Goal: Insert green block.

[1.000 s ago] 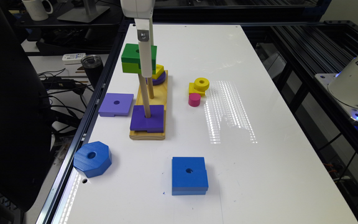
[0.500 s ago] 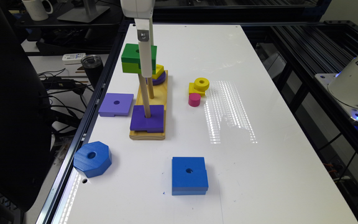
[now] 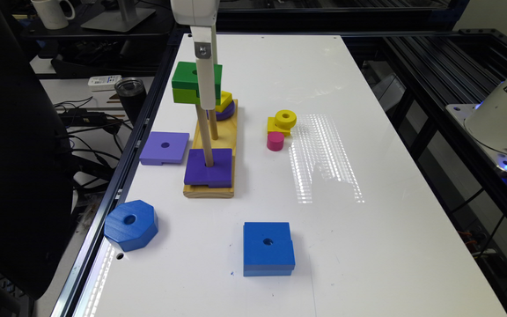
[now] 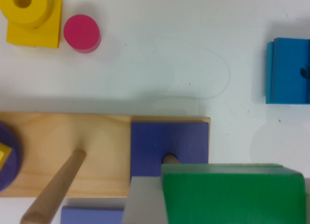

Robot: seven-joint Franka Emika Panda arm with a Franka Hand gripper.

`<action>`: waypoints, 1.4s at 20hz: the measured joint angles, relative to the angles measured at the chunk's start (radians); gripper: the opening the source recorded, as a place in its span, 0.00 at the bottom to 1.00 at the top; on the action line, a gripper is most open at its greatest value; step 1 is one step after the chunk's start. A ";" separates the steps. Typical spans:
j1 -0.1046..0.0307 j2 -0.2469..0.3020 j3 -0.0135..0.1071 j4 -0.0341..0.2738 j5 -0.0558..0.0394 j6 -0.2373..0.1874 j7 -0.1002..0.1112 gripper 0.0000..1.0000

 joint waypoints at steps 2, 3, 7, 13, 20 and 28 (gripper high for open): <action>0.000 0.000 0.000 0.000 0.0000 0.000 0.000 0.00; 0.000 0.000 0.000 0.000 0.0000 0.000 0.000 0.00; 0.000 0.000 0.000 0.000 0.0000 0.000 0.000 0.00; 0.000 0.004 -0.001 -0.003 -0.0013 0.006 0.000 0.00; 0.000 0.017 -0.001 -0.004 -0.0088 0.016 0.000 0.00; 0.000 0.017 -0.001 -0.004 -0.0100 0.016 0.000 0.00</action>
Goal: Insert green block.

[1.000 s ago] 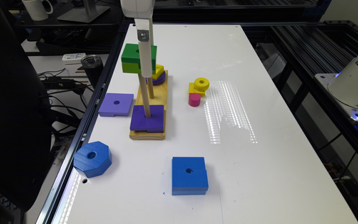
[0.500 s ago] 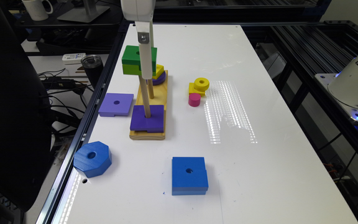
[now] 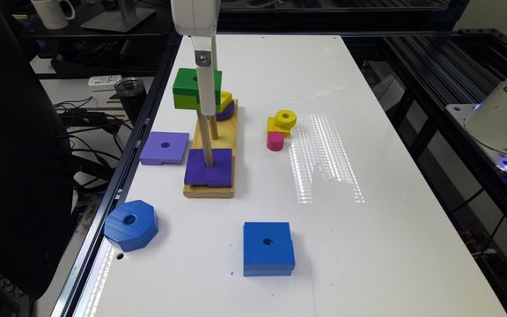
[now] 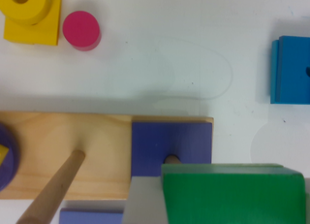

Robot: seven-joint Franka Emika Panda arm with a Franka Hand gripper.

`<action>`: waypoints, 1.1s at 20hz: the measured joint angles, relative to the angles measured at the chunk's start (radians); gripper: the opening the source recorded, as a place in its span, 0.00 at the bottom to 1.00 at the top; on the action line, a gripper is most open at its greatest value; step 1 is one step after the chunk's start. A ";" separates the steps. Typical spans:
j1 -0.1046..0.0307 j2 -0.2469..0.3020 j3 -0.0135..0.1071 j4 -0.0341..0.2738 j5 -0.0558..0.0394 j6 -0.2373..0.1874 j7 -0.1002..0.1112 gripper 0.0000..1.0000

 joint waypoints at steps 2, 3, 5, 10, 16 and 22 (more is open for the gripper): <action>0.000 0.000 0.000 0.000 -0.0002 0.000 0.000 0.00; 0.000 0.000 0.000 0.000 -0.0002 0.000 0.000 0.00; 0.000 0.000 0.000 0.000 -0.0003 0.000 0.000 0.00; 0.000 0.000 0.000 0.000 -0.0005 0.000 0.000 0.00; 0.000 0.019 -0.002 -0.001 -0.0090 0.018 0.000 0.00; 0.000 0.020 -0.002 -0.001 -0.0091 0.021 0.000 0.00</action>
